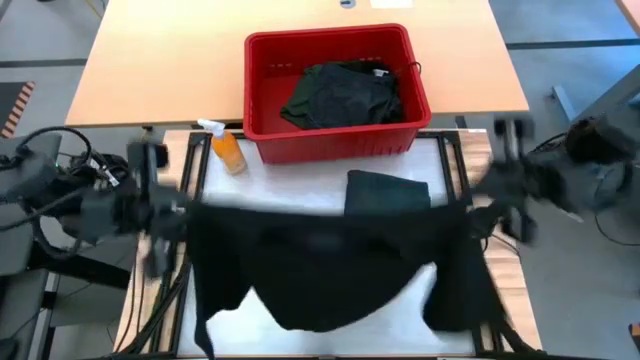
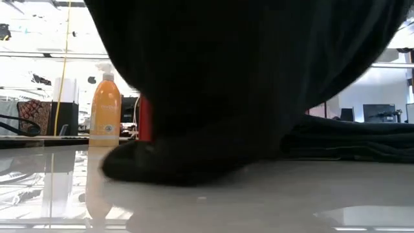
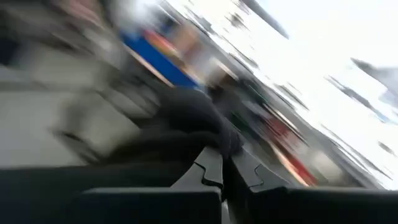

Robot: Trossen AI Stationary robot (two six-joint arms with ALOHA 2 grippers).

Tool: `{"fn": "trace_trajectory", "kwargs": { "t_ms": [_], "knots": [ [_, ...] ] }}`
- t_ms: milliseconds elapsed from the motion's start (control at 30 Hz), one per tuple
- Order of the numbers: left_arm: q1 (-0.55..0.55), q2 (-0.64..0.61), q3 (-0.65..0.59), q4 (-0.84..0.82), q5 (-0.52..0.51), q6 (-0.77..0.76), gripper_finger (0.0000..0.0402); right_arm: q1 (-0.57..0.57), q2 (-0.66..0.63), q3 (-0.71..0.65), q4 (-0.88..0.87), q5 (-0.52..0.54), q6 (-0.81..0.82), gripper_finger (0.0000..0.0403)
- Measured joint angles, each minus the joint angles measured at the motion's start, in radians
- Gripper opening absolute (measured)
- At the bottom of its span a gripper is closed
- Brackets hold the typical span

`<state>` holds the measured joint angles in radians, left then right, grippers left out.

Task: Fold Laundry from Bin
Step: Fold the black shirt

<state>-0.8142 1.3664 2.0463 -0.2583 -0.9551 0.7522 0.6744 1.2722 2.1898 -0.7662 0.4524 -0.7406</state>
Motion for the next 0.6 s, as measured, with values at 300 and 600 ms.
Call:
{"fn": "trace_trajectory", "kwargs": {
  "t_ms": [300,600],
  "knots": [
    [0.302,-0.007,0.037,0.403,-0.396,0.410,0.0000,-0.421,0.025,0.000,0.410,0.170,-0.303,0.0019],
    [0.289,-0.010,0.268,0.168,0.298,0.089,0.0000,-0.395,0.056,-0.001,0.474,0.012,-0.317,0.0019]
  ]
}}
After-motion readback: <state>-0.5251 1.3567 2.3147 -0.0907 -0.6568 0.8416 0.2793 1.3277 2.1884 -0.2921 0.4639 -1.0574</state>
